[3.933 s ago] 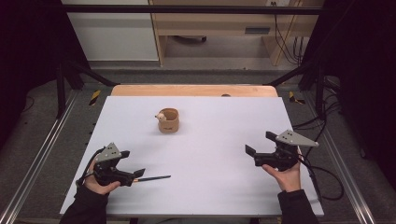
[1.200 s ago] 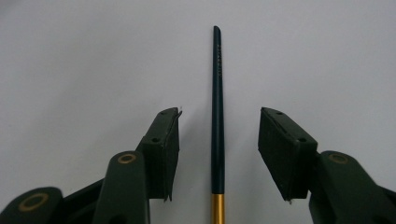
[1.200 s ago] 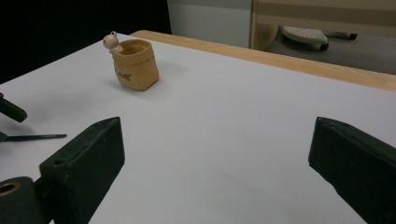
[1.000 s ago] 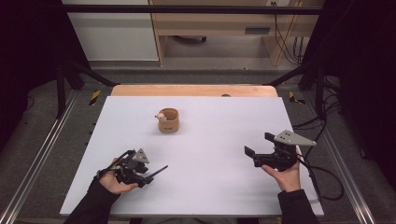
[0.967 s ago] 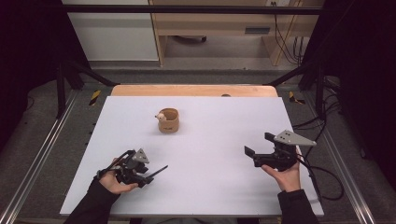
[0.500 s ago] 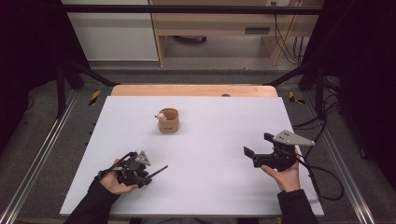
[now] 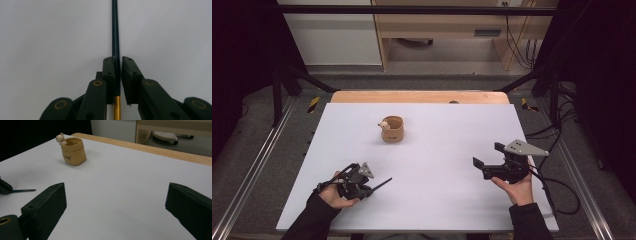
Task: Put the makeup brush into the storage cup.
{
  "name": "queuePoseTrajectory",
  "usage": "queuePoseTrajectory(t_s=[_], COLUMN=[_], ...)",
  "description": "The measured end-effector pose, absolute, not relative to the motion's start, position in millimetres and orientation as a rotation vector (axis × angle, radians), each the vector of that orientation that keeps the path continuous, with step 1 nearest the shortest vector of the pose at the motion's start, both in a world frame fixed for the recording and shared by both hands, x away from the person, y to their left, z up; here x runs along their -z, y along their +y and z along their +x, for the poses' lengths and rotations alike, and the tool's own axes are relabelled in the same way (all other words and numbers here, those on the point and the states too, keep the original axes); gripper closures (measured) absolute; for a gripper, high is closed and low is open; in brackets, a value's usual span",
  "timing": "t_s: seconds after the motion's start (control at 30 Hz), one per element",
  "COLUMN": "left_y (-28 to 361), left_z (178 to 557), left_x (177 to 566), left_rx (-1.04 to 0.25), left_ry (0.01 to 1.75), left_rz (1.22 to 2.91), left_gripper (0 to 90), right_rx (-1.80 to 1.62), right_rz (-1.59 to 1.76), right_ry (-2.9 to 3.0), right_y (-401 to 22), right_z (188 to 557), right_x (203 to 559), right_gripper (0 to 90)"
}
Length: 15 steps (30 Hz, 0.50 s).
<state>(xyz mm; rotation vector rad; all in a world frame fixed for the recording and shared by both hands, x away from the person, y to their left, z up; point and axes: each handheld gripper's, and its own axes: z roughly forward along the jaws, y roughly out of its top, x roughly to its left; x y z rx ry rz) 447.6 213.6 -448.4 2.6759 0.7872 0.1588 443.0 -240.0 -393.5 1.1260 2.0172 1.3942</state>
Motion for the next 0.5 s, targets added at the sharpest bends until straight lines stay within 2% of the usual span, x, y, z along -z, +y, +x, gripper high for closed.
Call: queuePoseTrajectory(t_s=[0.5], left_y=[213.3], left_z=[446.4], left_x=[448.1], left_rx=[-0.175], left_ry=[0.776], left_rz=[2.675], left_gripper=[83.1], right_rx=[-1.392], right_rz=[1.129], right_ry=[2.022], right_y=[-238.8], right_z=[443.3], right_x=[394.3], right_gripper=[3.9])
